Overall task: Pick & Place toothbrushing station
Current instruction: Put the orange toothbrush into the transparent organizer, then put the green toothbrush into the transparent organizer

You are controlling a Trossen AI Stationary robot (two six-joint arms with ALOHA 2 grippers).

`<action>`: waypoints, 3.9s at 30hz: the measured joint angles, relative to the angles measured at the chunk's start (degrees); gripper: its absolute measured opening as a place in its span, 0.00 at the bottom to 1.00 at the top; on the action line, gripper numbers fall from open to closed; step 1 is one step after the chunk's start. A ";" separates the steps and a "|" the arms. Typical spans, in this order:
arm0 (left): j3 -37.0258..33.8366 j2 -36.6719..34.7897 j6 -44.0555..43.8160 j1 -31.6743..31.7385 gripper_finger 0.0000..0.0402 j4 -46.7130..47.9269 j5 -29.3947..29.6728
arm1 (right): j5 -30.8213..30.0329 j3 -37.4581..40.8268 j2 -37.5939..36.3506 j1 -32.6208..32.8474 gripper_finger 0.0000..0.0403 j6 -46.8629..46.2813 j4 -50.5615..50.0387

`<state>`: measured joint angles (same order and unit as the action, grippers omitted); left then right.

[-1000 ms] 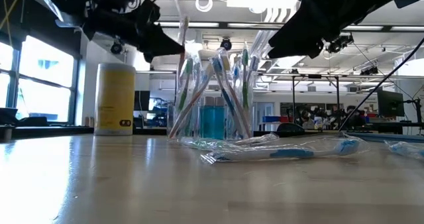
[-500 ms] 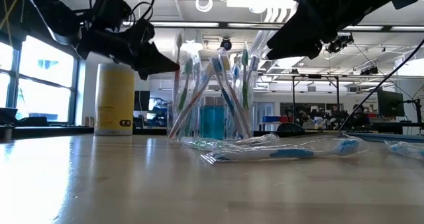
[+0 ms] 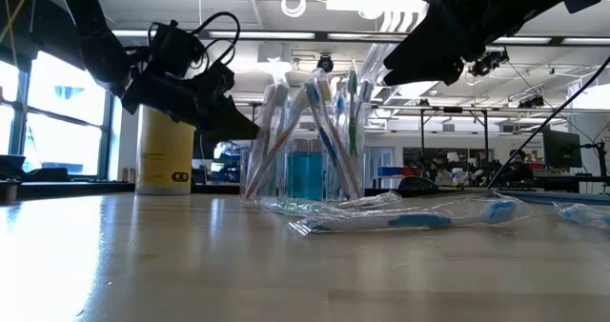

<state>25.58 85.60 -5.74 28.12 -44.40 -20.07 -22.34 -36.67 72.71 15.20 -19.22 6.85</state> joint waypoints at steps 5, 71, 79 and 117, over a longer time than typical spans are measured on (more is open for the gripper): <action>0.09 1.47 -0.15 -0.36 0.03 -0.50 -0.12 | -0.01 0.00 0.00 0.00 0.51 0.84 0.00; 15.19 -22.02 28.46 -34.73 0.45 41.75 18.21 | 2.93 0.00 0.00 -0.02 0.51 1.51 -1.53; 27.12 -5.10 34.85 -37.57 0.45 54.04 20.72 | 2.99 0.00 0.02 -1.28 0.51 1.20 -1.51; 38.36 22.47 45.86 -29.76 0.45 56.64 6.67 | 3.05 -0.02 0.02 -1.42 0.51 -0.26 -1.69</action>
<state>63.94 108.07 40.12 -1.64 12.24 -13.41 -19.29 -36.69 72.73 13.78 -19.49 5.17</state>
